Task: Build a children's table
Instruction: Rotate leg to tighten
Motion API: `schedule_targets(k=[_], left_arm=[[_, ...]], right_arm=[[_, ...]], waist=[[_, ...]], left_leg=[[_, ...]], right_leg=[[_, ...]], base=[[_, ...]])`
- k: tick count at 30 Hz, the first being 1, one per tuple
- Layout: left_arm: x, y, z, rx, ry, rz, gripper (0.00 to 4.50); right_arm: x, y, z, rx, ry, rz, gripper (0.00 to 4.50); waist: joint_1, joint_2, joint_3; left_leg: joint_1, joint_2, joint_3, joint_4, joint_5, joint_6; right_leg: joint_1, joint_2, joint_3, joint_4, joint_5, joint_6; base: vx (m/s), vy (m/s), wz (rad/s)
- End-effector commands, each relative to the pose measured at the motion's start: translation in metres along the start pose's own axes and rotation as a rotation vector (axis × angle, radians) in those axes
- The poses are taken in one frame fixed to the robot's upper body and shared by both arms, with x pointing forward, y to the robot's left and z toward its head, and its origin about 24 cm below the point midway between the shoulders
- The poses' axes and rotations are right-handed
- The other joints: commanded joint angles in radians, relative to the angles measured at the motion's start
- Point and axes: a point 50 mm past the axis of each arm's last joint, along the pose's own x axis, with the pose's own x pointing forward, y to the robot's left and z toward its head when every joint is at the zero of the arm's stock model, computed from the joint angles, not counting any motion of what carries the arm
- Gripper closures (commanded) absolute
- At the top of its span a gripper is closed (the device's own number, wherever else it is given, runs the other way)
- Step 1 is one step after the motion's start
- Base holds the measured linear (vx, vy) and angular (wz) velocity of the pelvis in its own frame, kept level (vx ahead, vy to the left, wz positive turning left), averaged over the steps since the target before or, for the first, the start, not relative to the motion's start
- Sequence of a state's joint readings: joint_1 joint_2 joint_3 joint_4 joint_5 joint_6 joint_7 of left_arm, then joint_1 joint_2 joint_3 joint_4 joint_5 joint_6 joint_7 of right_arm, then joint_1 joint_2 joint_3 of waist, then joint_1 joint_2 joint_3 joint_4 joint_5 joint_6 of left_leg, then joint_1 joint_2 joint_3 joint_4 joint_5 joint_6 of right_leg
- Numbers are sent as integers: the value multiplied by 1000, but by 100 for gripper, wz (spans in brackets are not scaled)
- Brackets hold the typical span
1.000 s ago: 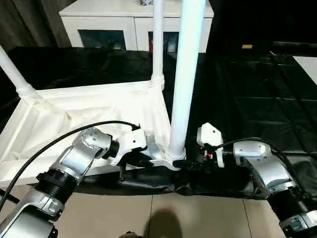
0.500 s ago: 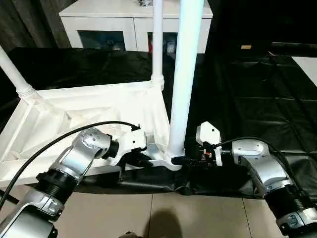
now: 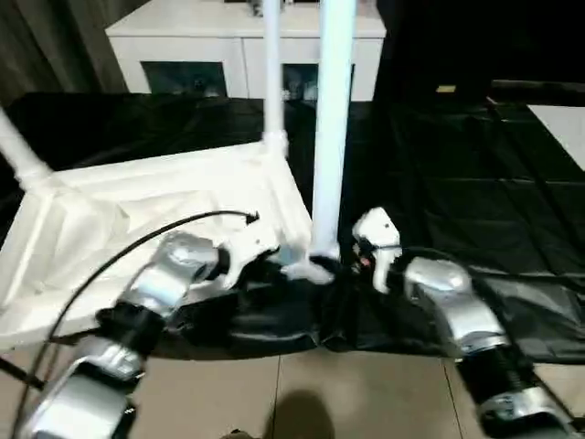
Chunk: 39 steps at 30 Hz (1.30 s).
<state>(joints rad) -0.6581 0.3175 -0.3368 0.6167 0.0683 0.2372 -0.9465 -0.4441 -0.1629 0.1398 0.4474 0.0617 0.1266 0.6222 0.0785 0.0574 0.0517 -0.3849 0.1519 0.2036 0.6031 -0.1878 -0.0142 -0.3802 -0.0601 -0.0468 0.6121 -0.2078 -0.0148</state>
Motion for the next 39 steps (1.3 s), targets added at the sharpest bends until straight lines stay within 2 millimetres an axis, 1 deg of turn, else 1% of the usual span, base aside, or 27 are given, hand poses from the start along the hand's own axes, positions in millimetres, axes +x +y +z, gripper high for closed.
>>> schedule_targets(k=[1, 2, 5, 6, 7, 8, 9, 11, 12, 13, 15, 17, 18, 21, 22, 23, 24, 27, 30, 31, 32, 33, 34, 35, 36, 37, 39], left_arm=[[11, 5, 9, -42, -18, 106, 450], [14, 7, 11, -61, -17, 141, 450], [28, 10, 21, -121, -16, 246, 450], [30, 10, 22, -132, -16, 264, 450], [32, 10, 24, -139, -17, 282, 450], [33, 11, 24, -142, -16, 290, 450], [36, 11, 26, -147, -13, 306, 450], [38, 11, 27, -141, -10, 323, 450], [38, 11, 28, -140, -11, 324, 450], [39, 11, 29, -128, -16, 318, 450], [39, 11, 30, -114, -22, 306, 450], [38, 11, 29, -92, -28, 281, 450], [37, 10, 29, -84, -29, 270, 450], [32, 8, 22, -62, -18, 201, 450], [30, 7, 20, -46, -19, 177, 450], [28, 5, 18, -29, -20, 142, 450], [26, 4, 16, -23, -12, 122, 450], [15, -2, 6, 37, -5, 2, 450], [7, -9, 3, 75, -25, -107, 450], [-2, -18, 0, 106, -45, -231, 450], [-2, -18, 0, 106, -45, -231, 450], [-9, -23, -5, 126, -27, -300, 450], [-14, -26, -7, 140, -9, -334, 450], [-14, -26, -7, 140, -8, -336, 450], [-18, -27, -10, 144, 8, -361, 450], [-21, -29, -11, 148, 17, -378, 450], [-27, -29, -12, 158, 32, -397, 450]], right_arm=[[14, 9, -7, 65, 51, -96, 203], [18, 8, -8, 83, 64, -174, 203], [27, 2, -11, 167, 91, -436, 204], [29, 1, -11, 194, 92, -477, 207], [31, 1, -10, 215, 95, -510, 207], [32, 1, -9, 217, 97, -525, 207], [35, 2, -7, 209, 100, -553, 207], [41, 4, -1, 176, 88, -543, 207], [43, 4, 1, 180, 76, -534, 185], [44, 4, 7, 218, 27, -514, 163], [44, 2, 14, 259, -30, -486, 161], [43, 0, 19, 228, -56, -462, 152], [43, -1, 21, 215, -65, -449, 127], [39, -3, 26, 120, -77, -302, 118], [37, -3, 27, 75, -72, -251, 118], [33, -2, 27, 28, -64, -183, 118], [30, -2, 26, 0, -58, -129, 118], [6, -3, 19, -125, -16, 104, 118], [-9, -3, 14, -197, 19, 216, 118], [-21, -5, 11, -218, 47, 305, 118], [-21, -5, 11, -218, 47, 305, 118], [-30, -7, 11, -219, 58, 359, 118], [-34, -7, 11, -223, 64, 392, 118], [-34, -7, 11, -223, 64, 393, 118], [-38, -8, 12, -229, 68, 417, 118], [-40, -8, 13, -229, 70, 437, 118], [-44, -7, 15, -232, 68, 479, 118]], waist=[[-9, 2, -56], [-15, -2, -59], [-27, 0, -59], [-26, 0, -62], [-27, -1, -62], [-21, 0, -64], [-23, 1, -67], [-22, 1, -68], [-21, 2, -70], [-20, -1, -70], [-18, 0, -70], [-18, 0, -70], [-18, 0, -70], [-19, -4, -69], [-19, -3, -69], [-16, -5, -68], [-14, -4, -68], [-10, -4, -66], [-8, -3, -66], [-5, -2, -65], [-4, -4, -62], [-3, 4, -62], [0, 4, -63], [4, 3, -59], [13, 6, -60], [15, 5, -59], [19, 4, -57]], left_leg=[[33, 87, -58, -93, -316, -41], [31, 86, -58, -93, -314, -47], [31, 80, -56, -89, -302, -42], [33, 81, -55, -87, -289, -36], [29, 80, -56, -87, -274, -28], [28, 82, -54, -86, -249, -17], [26, 81, -54, -85, -222, -8], [24, 80, -50, -81, -195, 9], [21, 79, -51, -78, -171, 23], [20, 79, -50, -77, -163, 32], [19, 81, -51, -77, -162, 56], [20, 85, -51, -77, -158, 61], [21, 85, -50, -76, -160, 60], [16, 84, -50, -74, -149, 73], [16, 85, -50, -73, -149, 77], [17, 86, -50, -72, -146, 81], [15, 86, -47, -69, -141, 92], [16, 90, -48, -70, -149, 98], [18, 92, -47, -71, -161, 95], [18, 94, -48, -72, -172, 93], [17, 98, -48, -76, -190, 87], [22, 98, -47, -78, -212, 76], [26, 100, -47, -78, -220, 72], [26, 100, -44, -80, -231, 68], [31, 100, -43, -80, -245, 58], [32, 100, -43, -81, -251, 53], [29, 100, -46, -85, -260, 38]], right_leg=[[16, -105, 54, -86, -315, -193], [18, -106, 53, -84, -288, -198], [16, -107, 56, -88, -265, -208], [18, -108, 57, -88, -247, -207], [20, -109, 57, -87, -229, -210], [24, -107, 55, -85, -189, -209], [25, -104, 54, -78, -136, -218], [28, -104, 53, -74, -74, -229], [33, -106, 52, -70, -42, -234], [34, -105, 52, -70, -29, -236], [37, -109, 51, -70, -19, -239], [36, -108, 50, -67, -18, -244], [36, -107, 50, -68, -21, -247], [41, -108, 48, -64, -6, -256], [40, -110, 49, -65, -7, -258], [42, -109, 48, -66, -9, -257], [40, -109, 50, -63, 0, -256], [39, -108, 49, -64, -15, -254], [36, -105, 48, -63, -27, -266], [38, -108, 48, -65, -40, -266], [39, -108, 49, -65, -70, -263], [33, -103, 49, -67, -96, -265], [31, -102, 49, -68, -99, -267], [28, -102, 52, -69, -111, -267], [23, -102, 53, -72, -132, -264], [21, -102, 54, -72, -139, -264], [24, -103, 54, -72, -163, -255]], base=[[0, 0, 0], [0, 0, 0], [0, 0, 0], [0, 0, 0], [0, 0, 0], [0, 0, 0], [0, 0, 0], [0, 0, 0], [0, 0, 0], [0, 0, 0], [0, 0, 0], [0, 0, 0], [0, 0, 0], [0, 0, 0], [0, 0, 0], [0, 0, 0], [0, 0, 0], [0, 0, 0], [0, 0, 0], [0, 0, 0], [0, 0, 0], [0, 0, 0], [0, 0, 0], [0, 0, 0], [0, 0, 0], [0, 0, 0], [0, 0, 0]])
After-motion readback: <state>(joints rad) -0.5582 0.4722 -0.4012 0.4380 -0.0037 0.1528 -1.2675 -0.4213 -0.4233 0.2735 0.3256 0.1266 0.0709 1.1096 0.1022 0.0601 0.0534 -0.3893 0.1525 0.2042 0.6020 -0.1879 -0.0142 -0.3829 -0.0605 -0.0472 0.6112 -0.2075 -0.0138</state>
